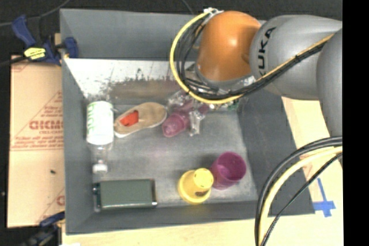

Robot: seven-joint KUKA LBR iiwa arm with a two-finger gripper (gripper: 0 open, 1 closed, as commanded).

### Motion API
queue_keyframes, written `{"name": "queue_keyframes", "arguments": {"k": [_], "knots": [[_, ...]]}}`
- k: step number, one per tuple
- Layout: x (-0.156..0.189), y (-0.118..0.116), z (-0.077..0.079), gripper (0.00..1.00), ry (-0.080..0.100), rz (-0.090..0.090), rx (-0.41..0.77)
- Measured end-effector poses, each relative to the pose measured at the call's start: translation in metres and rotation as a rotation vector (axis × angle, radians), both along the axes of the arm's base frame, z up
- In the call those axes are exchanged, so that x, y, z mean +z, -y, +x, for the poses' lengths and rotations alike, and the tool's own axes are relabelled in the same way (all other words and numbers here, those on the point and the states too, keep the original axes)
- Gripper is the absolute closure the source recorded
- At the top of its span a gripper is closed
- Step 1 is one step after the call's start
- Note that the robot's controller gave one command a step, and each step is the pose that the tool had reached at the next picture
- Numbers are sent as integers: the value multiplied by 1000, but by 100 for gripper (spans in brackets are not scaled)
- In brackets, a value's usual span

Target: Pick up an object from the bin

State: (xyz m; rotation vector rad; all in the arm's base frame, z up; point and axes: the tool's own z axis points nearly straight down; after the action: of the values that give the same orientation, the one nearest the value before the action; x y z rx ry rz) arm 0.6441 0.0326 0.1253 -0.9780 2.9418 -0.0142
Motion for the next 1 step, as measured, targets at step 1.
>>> {"name": "queue_keyframes", "arguments": {"k": [1], "knots": [[17, 6, 8, 100, -5, 2, -22]]}}
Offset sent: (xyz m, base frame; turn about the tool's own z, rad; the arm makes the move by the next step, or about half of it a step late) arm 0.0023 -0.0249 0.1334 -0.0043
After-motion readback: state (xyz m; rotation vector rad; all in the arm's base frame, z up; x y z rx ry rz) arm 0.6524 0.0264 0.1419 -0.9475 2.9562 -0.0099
